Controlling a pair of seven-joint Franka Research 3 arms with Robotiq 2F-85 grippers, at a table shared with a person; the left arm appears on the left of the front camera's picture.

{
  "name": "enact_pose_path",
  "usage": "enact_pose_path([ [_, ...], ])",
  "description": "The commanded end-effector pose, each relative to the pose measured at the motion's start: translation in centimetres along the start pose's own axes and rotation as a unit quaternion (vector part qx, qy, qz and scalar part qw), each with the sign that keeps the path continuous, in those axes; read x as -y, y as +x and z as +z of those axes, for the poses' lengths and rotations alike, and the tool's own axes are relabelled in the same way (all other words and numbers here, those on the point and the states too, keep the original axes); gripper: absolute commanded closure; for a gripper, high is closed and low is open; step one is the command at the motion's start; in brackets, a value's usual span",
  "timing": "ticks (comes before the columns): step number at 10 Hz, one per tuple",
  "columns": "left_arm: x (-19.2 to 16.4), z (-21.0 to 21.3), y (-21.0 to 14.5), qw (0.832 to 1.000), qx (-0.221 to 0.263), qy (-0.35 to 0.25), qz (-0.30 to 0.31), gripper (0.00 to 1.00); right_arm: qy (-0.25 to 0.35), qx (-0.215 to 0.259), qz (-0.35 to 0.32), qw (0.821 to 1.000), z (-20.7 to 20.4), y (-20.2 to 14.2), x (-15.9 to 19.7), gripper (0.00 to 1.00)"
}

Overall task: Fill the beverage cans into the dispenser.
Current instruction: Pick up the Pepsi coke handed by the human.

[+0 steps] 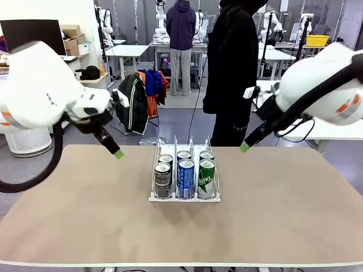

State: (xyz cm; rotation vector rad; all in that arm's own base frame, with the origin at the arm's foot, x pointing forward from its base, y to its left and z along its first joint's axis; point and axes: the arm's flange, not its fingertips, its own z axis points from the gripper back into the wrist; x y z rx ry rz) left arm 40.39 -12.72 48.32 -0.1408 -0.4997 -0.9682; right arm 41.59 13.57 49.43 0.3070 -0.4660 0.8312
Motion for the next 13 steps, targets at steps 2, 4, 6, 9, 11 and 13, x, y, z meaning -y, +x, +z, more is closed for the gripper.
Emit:
enact_pose_path([
  [2,-1.0,5.1,-0.7,0.999,0.018,0.025,-0.010,0.00,0.022,0.029,0.059,0.998,5.3,0.1,1.3,0.00],
  [4,-1.3,7.8,-1.7,0.998,0.044,0.040,-0.009,0.00,0.037,0.063,0.089,0.993,8.1,-0.6,1.8,0.00],
  [6,-1.0,10.2,-2.4,0.996,0.053,0.073,-0.006,0.00,0.030,0.090,0.088,0.992,10.8,-1.6,2.4,0.00],
  [9,-1.0,11.8,-3.3,0.994,0.057,0.093,0.002,0.00,0.027,0.122,0.088,0.988,13.4,-3.4,3.0,0.00],
  [11,-0.6,9.7,-2.9,0.992,0.030,0.117,0.025,0.00,-0.008,0.142,0.031,0.989,11.3,-4.9,3.1,0.00],
  [13,-1.0,12.3,-2.7,0.994,0.064,0.090,-0.002,0.00,0.013,0.117,0.074,0.990,13.9,-3.0,3.0,0.00],
])
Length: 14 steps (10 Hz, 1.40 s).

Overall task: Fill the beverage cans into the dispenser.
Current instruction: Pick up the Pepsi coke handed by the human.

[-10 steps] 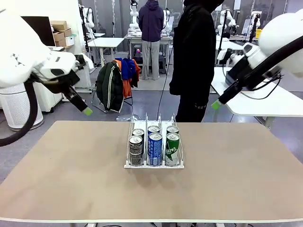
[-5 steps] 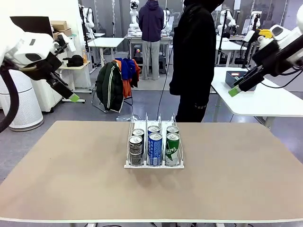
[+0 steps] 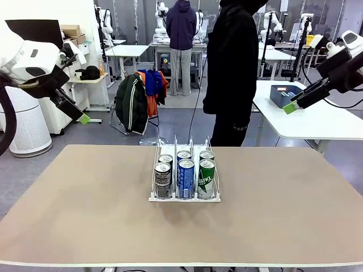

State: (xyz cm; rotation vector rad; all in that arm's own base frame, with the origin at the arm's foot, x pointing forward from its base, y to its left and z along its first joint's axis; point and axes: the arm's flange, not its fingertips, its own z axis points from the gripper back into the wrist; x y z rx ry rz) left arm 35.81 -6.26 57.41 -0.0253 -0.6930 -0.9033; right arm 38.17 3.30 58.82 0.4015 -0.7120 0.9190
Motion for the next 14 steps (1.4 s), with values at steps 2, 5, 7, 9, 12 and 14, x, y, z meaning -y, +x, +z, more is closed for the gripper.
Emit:
enact_pose_path([
  [2,-0.3,0.5,0.1,1.000,0.008,-0.006,-0.005,0.00,0.006,-0.005,0.013,1.000,0.3,0.8,-0.1,0.00],
  [5,-0.3,0.5,0.1,1.000,0.008,-0.006,-0.005,0.00,0.026,-0.028,0.030,0.999,2.1,2.5,-0.7,0.00],
  [7,-0.3,0.5,0.1,1.000,0.008,-0.006,-0.005,0.00,0.037,-0.031,0.075,0.996,4.4,5.3,-0.1,0.00],
  [9,-0.3,0.5,0.1,1.000,0.008,-0.006,-0.005,0.00,-0.002,-0.009,0.080,0.997,6.4,7.5,0.6,0.00],
  [12,-0.3,0.5,0.1,1.000,0.008,-0.006,-0.005,0.00,-0.055,0.021,0.047,0.997,8.0,9.0,1.4,0.00],
  [14,-0.3,0.5,0.1,1.000,0.008,-0.006,-0.005,0.00,-0.092,0.040,0.019,0.995,8.2,9.0,1.9,0.00],
])
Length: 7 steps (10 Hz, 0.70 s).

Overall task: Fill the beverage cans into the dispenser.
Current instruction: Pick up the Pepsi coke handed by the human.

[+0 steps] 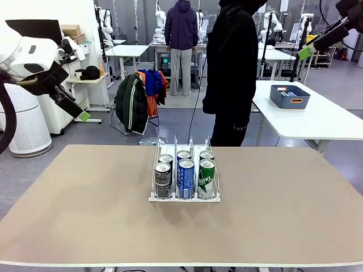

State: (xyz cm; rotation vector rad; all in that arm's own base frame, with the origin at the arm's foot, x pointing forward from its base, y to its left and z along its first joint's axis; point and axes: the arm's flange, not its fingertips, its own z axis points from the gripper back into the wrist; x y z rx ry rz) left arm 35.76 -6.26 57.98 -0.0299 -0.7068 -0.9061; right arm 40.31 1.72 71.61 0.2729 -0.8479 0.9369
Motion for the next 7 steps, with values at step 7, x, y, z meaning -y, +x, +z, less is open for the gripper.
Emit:
enact_pose_path([
  [7,-0.2,0.0,-0.2,1.000,0.001,-0.006,-0.003,0.00,-0.020,0.003,-0.024,1.000,-1.1,-0.4,0.3,0.00],
])
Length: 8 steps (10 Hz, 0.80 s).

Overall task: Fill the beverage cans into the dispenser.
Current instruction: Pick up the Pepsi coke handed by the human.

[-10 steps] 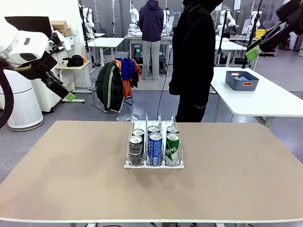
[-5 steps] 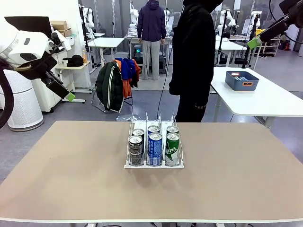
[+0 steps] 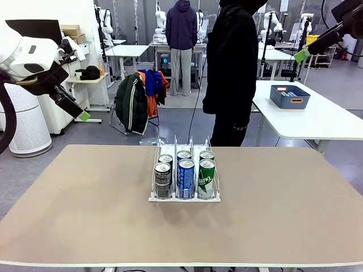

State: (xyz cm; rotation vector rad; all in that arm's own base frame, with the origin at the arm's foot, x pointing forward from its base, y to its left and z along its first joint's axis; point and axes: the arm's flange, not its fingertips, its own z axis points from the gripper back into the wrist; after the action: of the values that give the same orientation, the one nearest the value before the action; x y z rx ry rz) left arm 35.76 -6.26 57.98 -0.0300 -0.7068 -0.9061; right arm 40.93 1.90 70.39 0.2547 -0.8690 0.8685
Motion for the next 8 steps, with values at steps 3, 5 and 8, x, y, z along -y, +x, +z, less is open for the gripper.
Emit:
enact_pose_path([
  [3,-0.2,0.0,-0.2,1.000,0.001,-0.006,-0.003,0.00,0.005,-0.002,0.001,1.000,0.1,0.2,0.1,0.00],
  [5,-0.2,0.0,-0.2,1.000,0.001,-0.006,-0.003,0.00,0.005,-0.002,0.001,1.000,0.1,0.2,0.1,0.00],
  [8,-0.3,2.4,1.1,1.000,0.014,0.008,0.018,0.00,0.005,-0.002,0.001,1.000,0.1,0.2,0.1,0.00],
])
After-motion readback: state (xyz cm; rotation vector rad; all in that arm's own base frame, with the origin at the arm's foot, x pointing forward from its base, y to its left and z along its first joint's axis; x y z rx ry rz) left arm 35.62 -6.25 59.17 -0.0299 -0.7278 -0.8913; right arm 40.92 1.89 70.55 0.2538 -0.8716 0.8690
